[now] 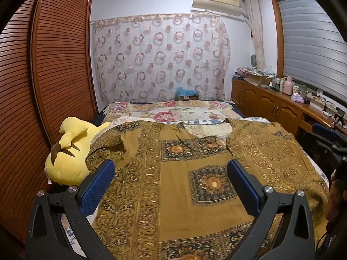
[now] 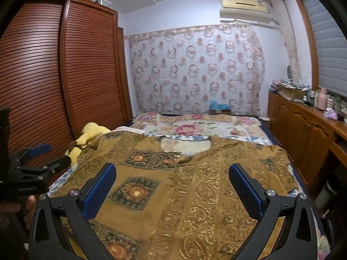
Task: Fold small clothes
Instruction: 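Grasp the shirt's side edge with the left gripper and lift it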
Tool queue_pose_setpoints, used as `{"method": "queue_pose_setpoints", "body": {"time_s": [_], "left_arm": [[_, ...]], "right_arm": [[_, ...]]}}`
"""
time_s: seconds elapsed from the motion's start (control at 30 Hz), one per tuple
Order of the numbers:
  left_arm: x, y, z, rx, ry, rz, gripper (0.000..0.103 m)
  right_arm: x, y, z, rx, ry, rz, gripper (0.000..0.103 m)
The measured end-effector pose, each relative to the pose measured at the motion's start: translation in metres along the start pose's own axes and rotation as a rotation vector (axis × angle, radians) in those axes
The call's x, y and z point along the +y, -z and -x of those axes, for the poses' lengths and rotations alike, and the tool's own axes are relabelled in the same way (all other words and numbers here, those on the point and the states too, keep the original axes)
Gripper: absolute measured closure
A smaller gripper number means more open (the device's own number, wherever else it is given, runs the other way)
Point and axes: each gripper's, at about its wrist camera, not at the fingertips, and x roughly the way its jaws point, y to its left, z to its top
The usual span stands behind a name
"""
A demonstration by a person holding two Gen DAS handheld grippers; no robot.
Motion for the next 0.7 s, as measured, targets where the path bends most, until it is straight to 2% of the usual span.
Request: {"method": "queue_pose_setpoints", "body": {"time_s": [0.27,0.7], "left_arm": [[0.025,0.006,-0.019,0.048,-0.014,-0.029,0.0],[0.082,0.015,-0.05,0.141,0.022,-0.027,0.0]], "right_arm": [[-0.001,-0.005,-0.023,0.017,-0.046,0.044,0.0],[-0.015,-0.022,-0.07,0.107,-0.135,0.082,0.0]]}}
